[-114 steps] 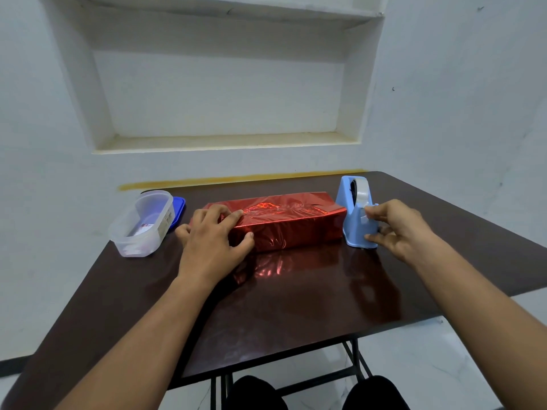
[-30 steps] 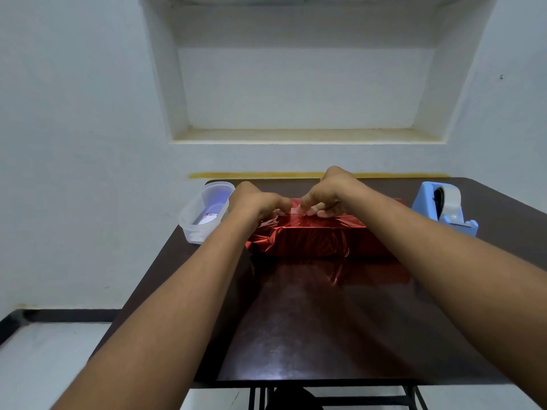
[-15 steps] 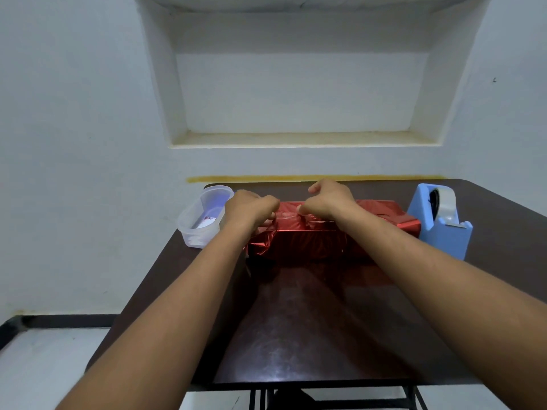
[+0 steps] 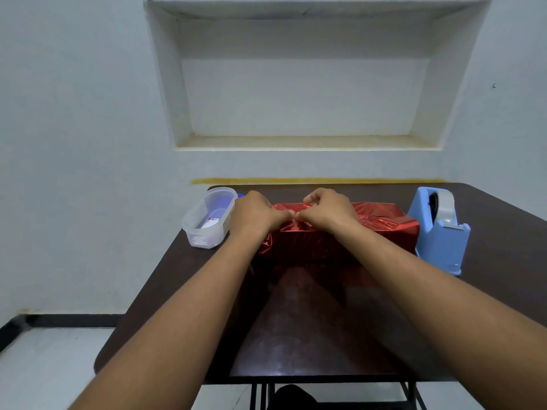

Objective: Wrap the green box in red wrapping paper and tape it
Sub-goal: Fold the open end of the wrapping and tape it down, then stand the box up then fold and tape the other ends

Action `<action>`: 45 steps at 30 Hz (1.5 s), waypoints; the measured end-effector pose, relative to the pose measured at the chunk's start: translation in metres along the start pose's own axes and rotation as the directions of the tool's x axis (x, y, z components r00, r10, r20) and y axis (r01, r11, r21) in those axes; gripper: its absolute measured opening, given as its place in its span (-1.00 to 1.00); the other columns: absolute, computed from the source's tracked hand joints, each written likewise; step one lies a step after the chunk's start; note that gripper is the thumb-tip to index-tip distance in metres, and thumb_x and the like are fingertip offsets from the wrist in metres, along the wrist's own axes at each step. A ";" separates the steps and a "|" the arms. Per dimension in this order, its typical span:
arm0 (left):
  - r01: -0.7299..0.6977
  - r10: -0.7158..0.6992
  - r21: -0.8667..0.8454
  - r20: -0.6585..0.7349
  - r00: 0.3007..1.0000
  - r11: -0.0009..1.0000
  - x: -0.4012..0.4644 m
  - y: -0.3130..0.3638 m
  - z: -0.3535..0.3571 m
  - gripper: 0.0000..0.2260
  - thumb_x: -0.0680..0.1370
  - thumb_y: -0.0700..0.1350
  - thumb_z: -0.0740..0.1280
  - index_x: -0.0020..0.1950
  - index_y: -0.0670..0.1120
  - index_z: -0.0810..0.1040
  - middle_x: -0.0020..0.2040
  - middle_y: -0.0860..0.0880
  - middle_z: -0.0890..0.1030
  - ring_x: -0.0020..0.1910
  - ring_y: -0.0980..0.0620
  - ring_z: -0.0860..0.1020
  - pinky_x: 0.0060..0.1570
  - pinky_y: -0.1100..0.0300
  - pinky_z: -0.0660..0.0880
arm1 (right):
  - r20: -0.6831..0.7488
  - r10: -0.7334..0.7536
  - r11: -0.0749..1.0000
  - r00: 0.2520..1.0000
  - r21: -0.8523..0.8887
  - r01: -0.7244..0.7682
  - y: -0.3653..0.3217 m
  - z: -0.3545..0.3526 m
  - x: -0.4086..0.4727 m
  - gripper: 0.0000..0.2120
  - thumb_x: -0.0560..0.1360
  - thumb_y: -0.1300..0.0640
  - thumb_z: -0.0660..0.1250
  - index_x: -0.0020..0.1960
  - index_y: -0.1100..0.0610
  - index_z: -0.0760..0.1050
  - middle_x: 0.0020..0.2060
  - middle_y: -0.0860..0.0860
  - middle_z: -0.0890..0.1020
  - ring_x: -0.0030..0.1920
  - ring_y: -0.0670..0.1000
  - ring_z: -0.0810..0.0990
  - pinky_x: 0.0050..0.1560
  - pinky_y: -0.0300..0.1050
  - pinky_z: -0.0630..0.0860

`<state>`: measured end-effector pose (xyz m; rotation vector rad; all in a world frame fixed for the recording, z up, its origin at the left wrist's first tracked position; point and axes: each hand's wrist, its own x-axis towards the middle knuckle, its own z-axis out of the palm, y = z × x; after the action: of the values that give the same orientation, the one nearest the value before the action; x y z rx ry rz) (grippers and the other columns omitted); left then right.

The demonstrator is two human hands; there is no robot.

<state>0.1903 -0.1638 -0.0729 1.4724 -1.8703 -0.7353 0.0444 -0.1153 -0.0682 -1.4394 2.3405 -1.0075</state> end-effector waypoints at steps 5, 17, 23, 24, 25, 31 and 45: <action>0.023 -0.022 0.031 -0.024 0.999 0.999 0.002 -0.006 0.006 -0.74 0.42 0.03 0.48 -0.28 -0.16 0.62 -0.36 -0.09 0.61 -0.28 -0.12 0.61 -0.33 0.15 0.45 | -0.136 -0.119 0.991 0.983 -0.072 0.110 0.013 0.003 -0.006 -0.71 0.43 0.28 0.36 0.09 0.00 0.60 0.06 0.02 0.60 0.08 0.08 0.60 -0.01 -0.13 0.46; -0.239 0.188 0.166 0.274 0.943 0.957 0.008 -0.004 -0.008 -0.77 0.33 0.15 0.30 -0.09 0.37 0.67 0.08 0.22 0.68 0.13 0.10 0.61 0.31 0.00 0.51 | -0.313 -0.290 0.922 0.905 -0.344 0.177 0.018 0.011 -0.028 -0.82 0.56 -0.15 0.36 0.04 -0.13 0.69 0.05 -0.12 0.61 0.22 0.06 0.45 0.07 0.08 0.27; -0.192 0.169 0.101 0.204 0.964 0.976 -0.008 -0.019 -0.013 -0.80 0.32 0.27 0.40 -0.12 0.26 0.61 -0.35 0.20 0.49 -0.13 0.02 0.55 0.16 -0.01 0.56 | -0.329 -0.191 0.965 0.925 -0.235 0.116 0.036 -0.001 -0.007 -0.66 0.61 -0.18 0.31 0.08 0.05 0.70 0.11 0.02 0.58 0.11 0.12 0.60 0.07 -0.01 0.51; -0.207 0.188 0.083 0.195 0.963 0.975 -0.011 -0.022 -0.013 -0.82 0.40 0.25 0.41 -0.07 0.24 0.61 -0.35 0.17 0.47 -0.16 0.01 0.53 0.12 0.02 0.56 | -0.331 -0.153 0.986 0.931 -0.121 0.119 0.039 0.000 -0.010 -0.66 0.62 -0.17 0.32 0.10 0.07 0.69 0.11 0.04 0.61 0.13 0.12 0.61 0.10 -0.03 0.49; -0.216 0.203 0.059 0.179 0.963 0.975 -0.014 -0.027 -0.014 -0.83 0.47 0.23 0.40 0.01 0.24 0.62 -0.33 0.15 0.47 -0.15 0.01 0.53 0.11 0.05 0.54 | -0.322 -0.111 0.993 0.940 -0.003 0.116 0.041 0.001 -0.016 -0.66 0.63 -0.15 0.30 0.13 0.07 0.68 0.11 0.06 0.64 0.15 0.11 0.61 0.15 -0.05 0.47; -0.083 0.137 -0.205 0.263 0.955 0.975 -0.035 -0.034 -0.007 -0.62 0.59 0.31 0.27 0.34 0.22 0.56 0.25 0.20 0.59 0.29 0.12 0.53 0.41 0.11 0.35 | 0.199 0.118 0.665 0.973 0.712 -0.226 0.046 0.014 -0.052 -0.52 0.55 -0.41 0.17 0.20 -0.11 0.60 0.12 0.00 0.73 0.09 0.05 0.72 0.26 0.10 0.57; 0.055 0.052 -0.312 0.326 0.944 0.948 -0.024 0.099 -0.108 -0.32 0.38 0.49 0.28 0.13 -0.07 0.60 0.09 -0.19 0.65 -0.33 -0.15 0.66 -0.35 0.21 0.43 | 0.348 0.241 0.583 0.906 0.694 -0.422 -0.041 -0.136 -0.034 -0.45 0.48 -0.39 0.13 0.00 0.09 0.53 -0.08 0.09 0.62 -0.10 0.13 0.55 -0.12 0.00 0.40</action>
<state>0.2160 -0.1230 0.0678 1.1987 -1.8757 -1.2867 0.0222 -0.0382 0.0540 -0.6806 1.5829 -1.3848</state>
